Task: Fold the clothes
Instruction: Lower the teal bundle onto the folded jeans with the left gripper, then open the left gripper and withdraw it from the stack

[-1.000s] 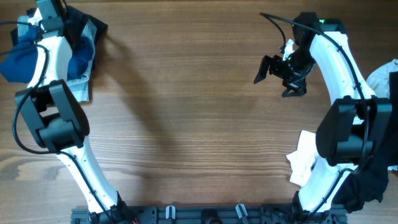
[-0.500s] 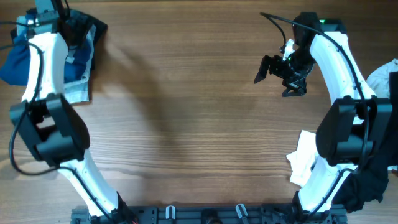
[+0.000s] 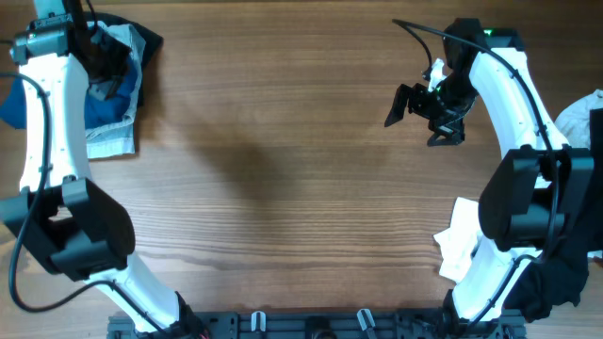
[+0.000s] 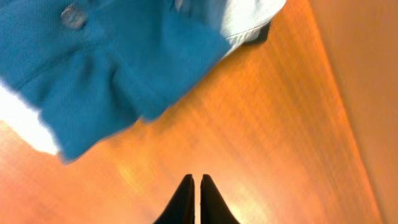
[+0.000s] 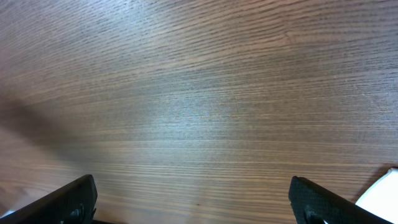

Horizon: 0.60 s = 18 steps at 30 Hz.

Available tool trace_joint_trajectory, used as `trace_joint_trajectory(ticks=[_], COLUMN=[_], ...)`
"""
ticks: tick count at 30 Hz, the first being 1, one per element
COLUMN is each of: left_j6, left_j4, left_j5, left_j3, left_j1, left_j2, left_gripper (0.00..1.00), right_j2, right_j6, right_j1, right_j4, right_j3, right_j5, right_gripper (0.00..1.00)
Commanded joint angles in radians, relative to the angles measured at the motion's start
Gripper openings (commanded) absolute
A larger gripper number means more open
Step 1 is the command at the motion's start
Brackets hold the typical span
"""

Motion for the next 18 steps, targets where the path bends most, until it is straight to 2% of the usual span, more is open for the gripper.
trace_joint_trajectory(ticks=[1, 7, 13, 18], left_j6=[0.095, 0.097, 0.171, 0.172], left_j4=[-0.144, -0.316, -0.330, -0.360], left_j5=[0.032, 0.034, 0.019, -0.058], left_j3=[-0.004, -0.004, -0.004, -0.004], left_j1=[0.002, 0.002, 0.001, 0.001], left_j2=[-0.097, -0.194, -0.368, -0.513], left_gripper=[0.04, 0.04, 0.04, 0.04], right_j2=[-0.017, -0.017, -0.017, -0.017], right_j6=[-0.037, -0.048, -0.086, -0.122], right_j1=[0.002, 0.002, 0.002, 0.002], right_j4=[0.010, 0.037, 0.046, 0.051], right_j3=[0.020, 0.020, 0.020, 0.021], right_j5=[-0.013, -0.013, 0.031, 0.100], right_gripper=[1.00, 1.00, 1.00, 1.00])
